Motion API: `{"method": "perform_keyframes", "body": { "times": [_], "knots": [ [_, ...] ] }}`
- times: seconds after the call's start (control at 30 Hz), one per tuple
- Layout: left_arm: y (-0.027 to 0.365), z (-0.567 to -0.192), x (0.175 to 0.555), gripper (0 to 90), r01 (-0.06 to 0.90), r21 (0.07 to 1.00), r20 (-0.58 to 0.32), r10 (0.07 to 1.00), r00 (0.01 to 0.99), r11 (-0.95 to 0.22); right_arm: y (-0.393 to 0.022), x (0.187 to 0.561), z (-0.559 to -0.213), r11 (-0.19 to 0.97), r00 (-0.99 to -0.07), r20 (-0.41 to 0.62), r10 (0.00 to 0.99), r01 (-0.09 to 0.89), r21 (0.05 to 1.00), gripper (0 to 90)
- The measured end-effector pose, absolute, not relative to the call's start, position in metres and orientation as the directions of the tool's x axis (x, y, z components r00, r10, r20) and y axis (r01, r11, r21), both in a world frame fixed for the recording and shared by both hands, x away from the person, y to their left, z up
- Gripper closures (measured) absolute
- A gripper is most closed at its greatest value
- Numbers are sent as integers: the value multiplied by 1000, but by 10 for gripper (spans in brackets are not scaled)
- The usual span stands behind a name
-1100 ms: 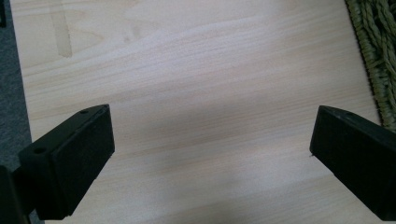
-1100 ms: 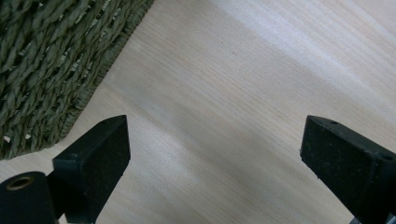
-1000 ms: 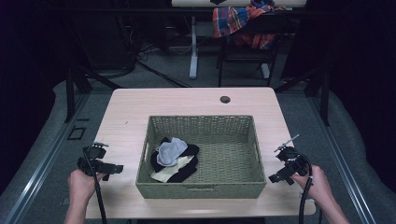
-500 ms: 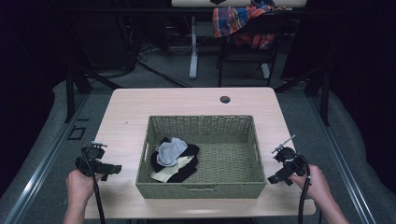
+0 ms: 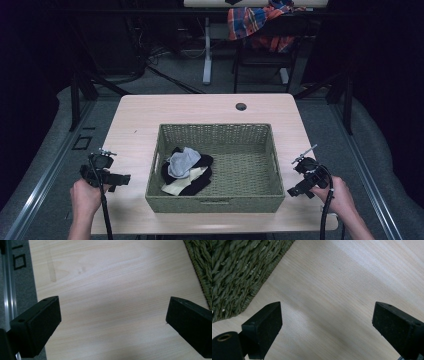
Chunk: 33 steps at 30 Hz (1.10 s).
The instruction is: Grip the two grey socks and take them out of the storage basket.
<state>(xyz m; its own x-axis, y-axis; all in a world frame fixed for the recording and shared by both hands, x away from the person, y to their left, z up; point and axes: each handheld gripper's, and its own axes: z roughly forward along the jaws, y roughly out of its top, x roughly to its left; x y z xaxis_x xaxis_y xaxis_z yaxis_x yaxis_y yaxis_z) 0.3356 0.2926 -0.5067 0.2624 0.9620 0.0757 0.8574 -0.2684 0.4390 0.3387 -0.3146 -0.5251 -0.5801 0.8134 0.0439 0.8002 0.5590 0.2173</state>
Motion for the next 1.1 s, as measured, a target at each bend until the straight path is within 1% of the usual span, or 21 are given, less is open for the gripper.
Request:
{"method": "perform_keyframes", "body": {
  "times": [0.13,0.27,0.4,0.43,0.63,0.83,0.87,0.9,0.97,1.1],
  "knots": [
    [291,-500,334,0,850,451,86,962,261,-271,-314,339,-525,561,-582,43,812,798,219,87],
    [289,-485,331,0,834,480,93,961,260,-272,-310,340,-523,585,-601,30,799,787,196,88],
    [288,-474,331,0,825,491,99,959,266,-279,-310,341,-523,584,-601,31,798,786,202,88],
    [287,-467,331,0,818,507,83,960,268,-272,-308,339,-525,561,-584,39,811,795,232,88],
    [273,-447,330,0,788,538,77,948,309,-300,-309,341,-523,589,-606,28,795,783,201,88],
    [266,-434,331,0,778,549,57,942,330,-306,-308,340,-523,586,-602,28,798,785,203,88],
    [266,-432,332,0,774,552,55,940,336,-309,-308,338,-526,550,-575,42,817,799,244,88],
    [264,-430,332,0,774,551,50,938,342,-311,-308,339,-525,562,-582,29,813,796,226,89],
    [262,-427,334,0,773,552,41,937,348,-312,-309,340,-525,574,-593,37,804,792,208,89],
    [254,-419,337,0,761,561,32,927,373,-326,-309,341,-525,576,-594,35,804,792,203,90]
  ]
}}
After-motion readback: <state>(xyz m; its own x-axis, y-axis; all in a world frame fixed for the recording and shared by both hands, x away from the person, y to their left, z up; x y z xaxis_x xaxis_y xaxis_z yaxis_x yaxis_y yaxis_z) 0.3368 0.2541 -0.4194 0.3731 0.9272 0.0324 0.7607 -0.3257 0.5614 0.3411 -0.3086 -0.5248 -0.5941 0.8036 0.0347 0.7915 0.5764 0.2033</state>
